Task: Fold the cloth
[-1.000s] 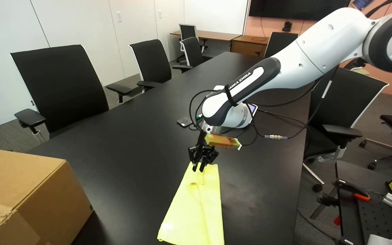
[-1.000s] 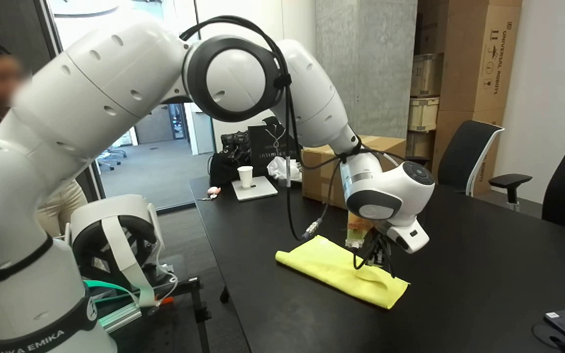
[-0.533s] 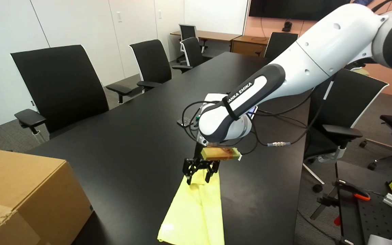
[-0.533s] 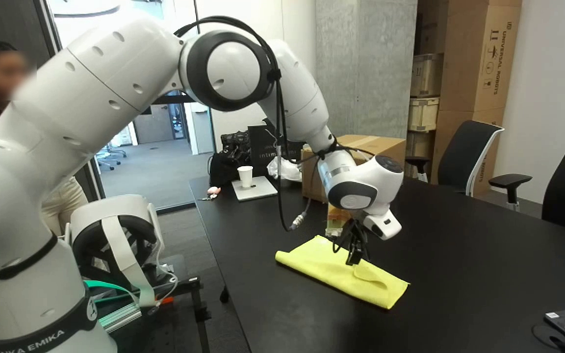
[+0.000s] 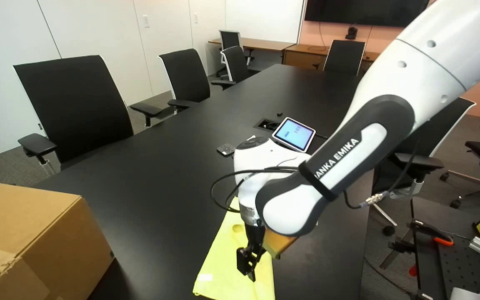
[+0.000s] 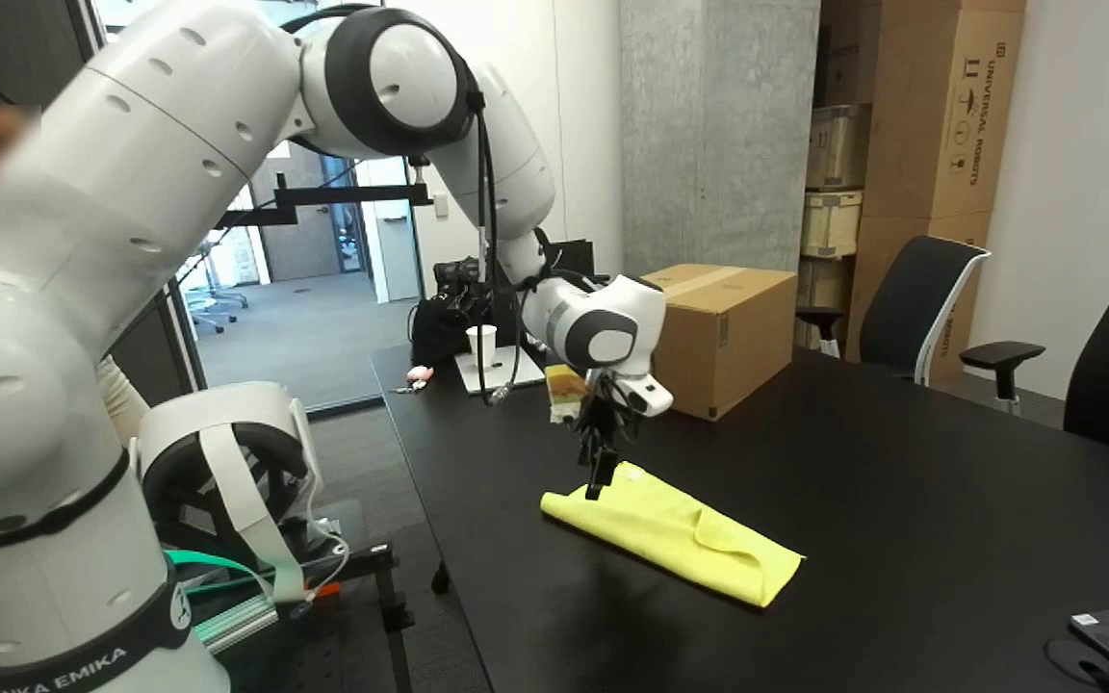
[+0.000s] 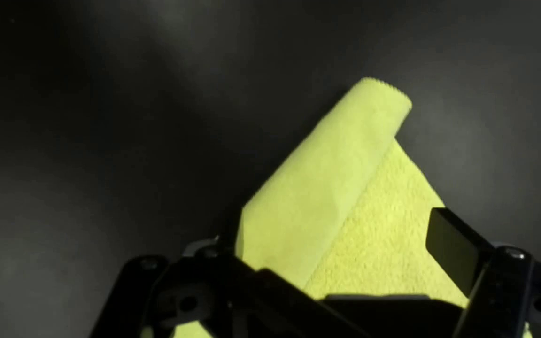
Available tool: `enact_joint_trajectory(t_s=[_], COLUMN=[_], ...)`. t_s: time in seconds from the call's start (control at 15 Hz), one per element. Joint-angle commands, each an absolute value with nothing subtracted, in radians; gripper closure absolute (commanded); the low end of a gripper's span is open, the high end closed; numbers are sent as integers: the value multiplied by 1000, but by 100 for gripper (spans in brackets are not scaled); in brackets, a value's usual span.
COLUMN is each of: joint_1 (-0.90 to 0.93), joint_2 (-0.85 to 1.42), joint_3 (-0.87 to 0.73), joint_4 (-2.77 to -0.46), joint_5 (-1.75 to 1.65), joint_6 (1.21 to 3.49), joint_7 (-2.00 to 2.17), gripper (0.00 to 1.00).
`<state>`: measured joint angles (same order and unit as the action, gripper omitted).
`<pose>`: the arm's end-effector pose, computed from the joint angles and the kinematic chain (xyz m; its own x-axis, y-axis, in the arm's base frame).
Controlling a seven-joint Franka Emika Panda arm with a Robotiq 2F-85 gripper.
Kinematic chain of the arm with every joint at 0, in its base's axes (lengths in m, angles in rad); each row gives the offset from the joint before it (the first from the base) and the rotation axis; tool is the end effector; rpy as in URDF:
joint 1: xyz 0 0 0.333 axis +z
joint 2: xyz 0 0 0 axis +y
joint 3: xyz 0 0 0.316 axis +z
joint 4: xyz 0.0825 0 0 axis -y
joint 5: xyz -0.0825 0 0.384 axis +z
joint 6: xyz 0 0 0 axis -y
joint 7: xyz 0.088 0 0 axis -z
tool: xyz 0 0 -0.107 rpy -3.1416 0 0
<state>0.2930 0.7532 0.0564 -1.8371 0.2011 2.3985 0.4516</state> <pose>0.5767 0.2112 0.1022 0.9344 -0.2588 -0.2450 -0.2763 -0.9603 -0.0395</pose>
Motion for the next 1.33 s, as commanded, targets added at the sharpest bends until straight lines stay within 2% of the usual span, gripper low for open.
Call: enact_joint_trajectory(t_s=[0.0, 0.73, 1.27], joint_1=[416, 683, 751], joint_2=[682, 730, 732], joint_3=[12, -26, -112], joint_4=[-1916, -1946, -1955], joint_5=[58, -171, -299], joint_6=[2364, 2497, 2504], joint_7=[531, 888, 993], gripper=[0, 0, 0])
